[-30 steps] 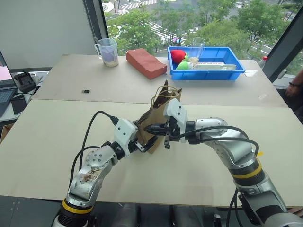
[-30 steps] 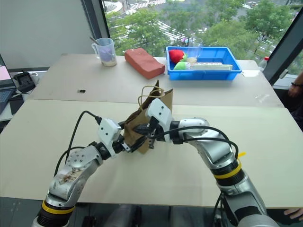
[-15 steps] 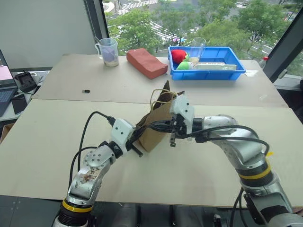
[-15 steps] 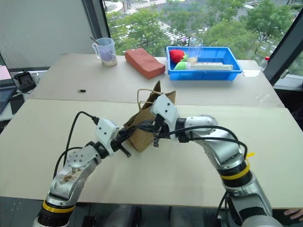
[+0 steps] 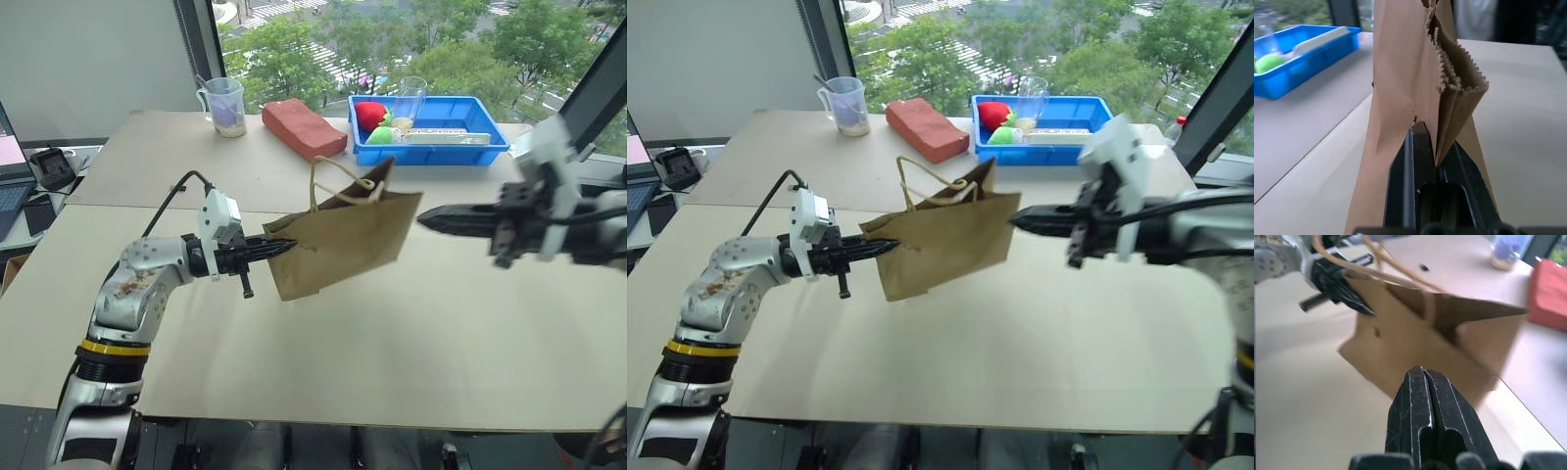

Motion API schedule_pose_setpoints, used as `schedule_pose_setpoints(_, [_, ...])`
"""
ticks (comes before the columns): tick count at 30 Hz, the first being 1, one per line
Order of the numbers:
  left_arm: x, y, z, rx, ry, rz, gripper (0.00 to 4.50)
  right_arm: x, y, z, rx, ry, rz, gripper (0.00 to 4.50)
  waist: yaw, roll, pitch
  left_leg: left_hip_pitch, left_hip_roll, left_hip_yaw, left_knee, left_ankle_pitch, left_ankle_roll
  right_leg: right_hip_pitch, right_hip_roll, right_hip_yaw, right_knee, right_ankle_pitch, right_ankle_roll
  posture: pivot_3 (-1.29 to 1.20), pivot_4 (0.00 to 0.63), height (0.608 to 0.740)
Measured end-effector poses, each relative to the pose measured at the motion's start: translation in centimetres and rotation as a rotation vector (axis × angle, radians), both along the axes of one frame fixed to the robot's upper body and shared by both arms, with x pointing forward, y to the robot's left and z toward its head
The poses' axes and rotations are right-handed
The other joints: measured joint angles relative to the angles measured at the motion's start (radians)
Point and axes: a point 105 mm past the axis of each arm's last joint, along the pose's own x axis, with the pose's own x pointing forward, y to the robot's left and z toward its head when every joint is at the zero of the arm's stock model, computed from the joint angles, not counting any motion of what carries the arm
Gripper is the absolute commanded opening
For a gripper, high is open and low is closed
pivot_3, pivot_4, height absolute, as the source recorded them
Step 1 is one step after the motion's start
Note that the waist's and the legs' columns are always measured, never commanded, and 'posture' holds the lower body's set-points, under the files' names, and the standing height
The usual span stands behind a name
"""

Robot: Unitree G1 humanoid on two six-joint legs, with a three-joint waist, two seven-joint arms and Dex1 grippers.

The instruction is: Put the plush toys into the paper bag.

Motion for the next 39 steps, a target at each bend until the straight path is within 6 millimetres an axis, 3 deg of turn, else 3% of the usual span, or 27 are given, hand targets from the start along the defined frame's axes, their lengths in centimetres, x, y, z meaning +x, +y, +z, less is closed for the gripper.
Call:
schedule_pose_setpoints(4, [0.4,-1.2,-0.7,0.034,0.010,-0.163,0.03,-1.3,0.5,1.1,0.010,0.042,0.059,0.00,-0.005,0.000,0.000,-0.001,0.001,0.000,0.000,0.000,0.001,0.000,0.000,0.000,-0.001,0.000,0.000,0.00,0.150,0.740])
schedule_pose_setpoints(9, [1.1,-2.2,-1.9,0.057,0.011,-0.256,0.03,-0.6,1.5,2.7,0.079,-0.020,0.056,0.00,-0.009,0.000,0.000,-0.002,0.001,0.000,0.000,0.000,0.001,-0.001,0.000,0.000,-0.001,0.000,0.000,0.00,0.150,0.740])
schedule_pose_setpoints(20, [1.5,-2.7,-4.4,0.060,0.051,-0.282,0.03,0.3,1.0,0.2,0.051,0.025,0.002,0.00,0.001,0.000,0.000,-0.007,0.000,0.000,0.002,-0.001,0.002,-0.003,-0.001,0.000,-0.001,0.001,0.002,0.00,0.150,0.740])
schedule_pose_setpoints(23, [1.5,-2.5,-4.3,0.063,0.038,-0.285,0.91,0.3,0.9,0.2,0.049,0.023,0.003,0.00,0.001,0.000,0.000,-0.007,0.000,0.000,0.002,-0.001,0.002,-0.004,-0.001,0.000,-0.002,0.001,0.002,0.00,0.150,0.740])
schedule_pose_setpoints(27, [1.6,-1.9,-3.9,0.073,0.028,-0.272,2.75,0.2,1.0,0.4,0.048,0.007,0.017,0.00,0.000,0.000,0.000,-0.006,0.000,0.000,0.002,-0.001,0.002,-0.004,-0.001,0.000,-0.002,0.001,0.002,0.00,0.150,0.740])
schedule_pose_setpoints(31, [1.1,-1.1,-2.1,0.100,-0.001,-0.261,4.42,0.4,0.8,0.5,0.045,-0.009,0.020,0.00,-0.001,0.000,0.000,-0.006,0.001,0.000,0.002,-0.001,0.002,-0.004,-0.001,0.000,-0.002,0.001,0.002,0.00,0.150,0.740])
schedule_pose_setpoints(35, [0.3,0.6,0.7,0.114,-0.030,-0.200,4.42,0.8,-0.5,-0.2,-0.006,-0.021,-0.016,0.00,-0.001,0.000,0.000,-0.006,0.001,0.000,0.002,-0.001,0.002,-0.004,-0.001,0.000,0.004,0.001,0.002,0.00,0.150,0.740])
schedule_pose_setpoints(38, [0.8,2.5,2.2,0.159,-0.041,-0.071,4.42,0.9,-2.2,-1.6,-0.084,-0.007,-0.050,0.00,0.001,0.000,0.000,-0.006,0.000,0.000,0.002,-0.001,0.002,-0.004,-0.001,0.000,0.005,0.000,0.003,0.00,0.150,0.740])
schedule_pose_setpoints(39, [1.1,3.6,2.7,0.190,-0.050,-0.002,4.50,0.8,-3.0,-2.4,-0.111,0.013,-0.058,0.64,0.000,0.000,0.000,-0.006,0.000,0.000,0.002,-0.001,0.002,-0.004,-0.001,0.000,0.005,0.000,0.003,0.00,0.150,0.740])
